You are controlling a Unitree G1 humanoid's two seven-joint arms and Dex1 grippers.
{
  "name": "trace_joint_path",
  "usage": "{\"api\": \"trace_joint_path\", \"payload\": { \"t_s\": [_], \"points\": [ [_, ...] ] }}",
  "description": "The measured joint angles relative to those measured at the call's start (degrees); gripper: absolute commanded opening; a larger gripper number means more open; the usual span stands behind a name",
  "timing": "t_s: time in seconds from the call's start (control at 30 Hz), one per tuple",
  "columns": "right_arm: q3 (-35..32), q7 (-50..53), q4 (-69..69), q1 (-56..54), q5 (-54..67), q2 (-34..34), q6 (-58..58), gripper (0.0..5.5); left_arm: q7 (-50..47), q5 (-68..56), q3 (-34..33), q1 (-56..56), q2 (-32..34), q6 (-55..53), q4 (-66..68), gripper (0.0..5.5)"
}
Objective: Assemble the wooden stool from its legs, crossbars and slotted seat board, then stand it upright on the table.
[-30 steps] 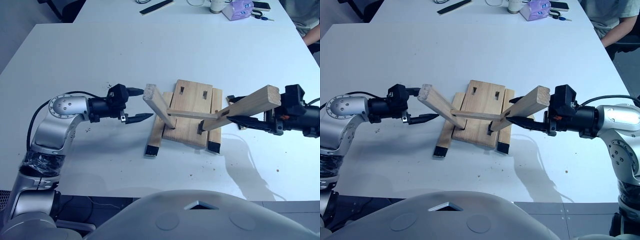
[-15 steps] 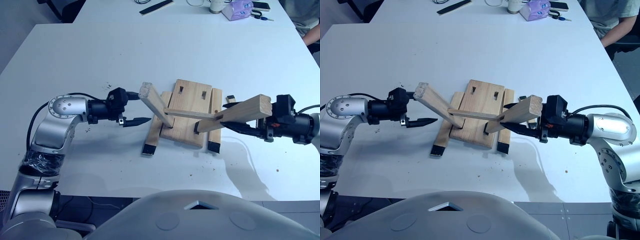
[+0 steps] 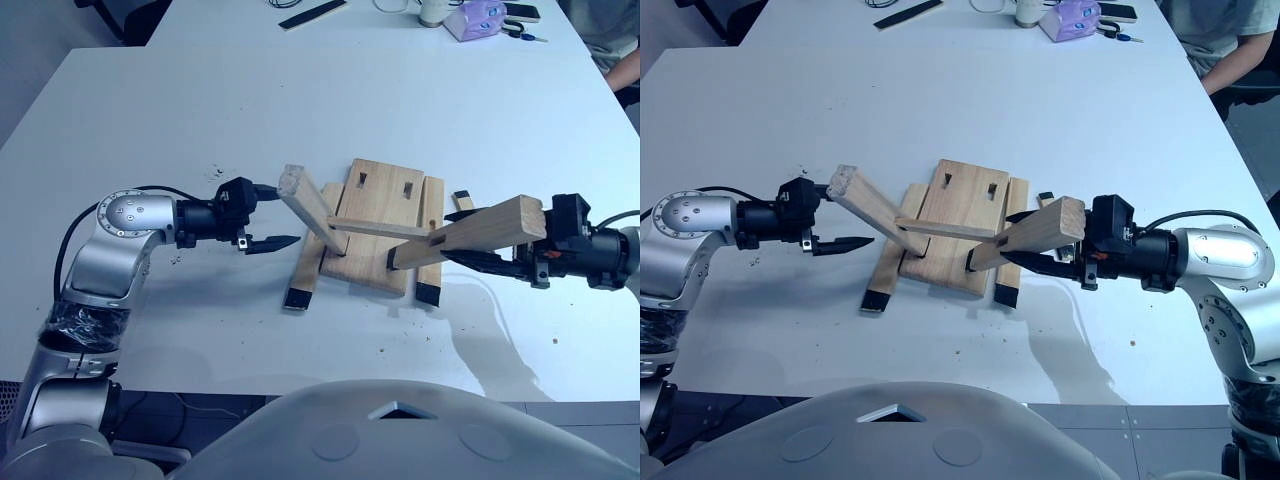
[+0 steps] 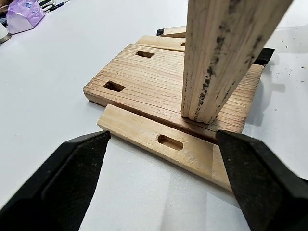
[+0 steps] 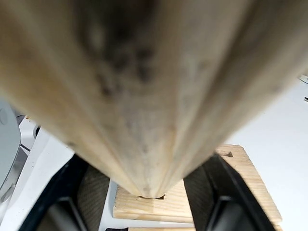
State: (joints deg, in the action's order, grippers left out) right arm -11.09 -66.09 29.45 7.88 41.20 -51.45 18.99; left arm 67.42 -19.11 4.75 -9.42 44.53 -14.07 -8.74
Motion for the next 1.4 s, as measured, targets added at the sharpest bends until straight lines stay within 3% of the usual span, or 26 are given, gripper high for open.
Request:
{"api": "trace_joint_path", "payload": {
  "t_s": [1.4],
  "points": [
    [7.9, -0.5, -10.0, -9.4, -1.3, -6.6, -0.4, 2.04, -7.5, 0.7, 0.2, 6.3, -2.9, -0.9, -5.6, 4.07]
  ]
}}
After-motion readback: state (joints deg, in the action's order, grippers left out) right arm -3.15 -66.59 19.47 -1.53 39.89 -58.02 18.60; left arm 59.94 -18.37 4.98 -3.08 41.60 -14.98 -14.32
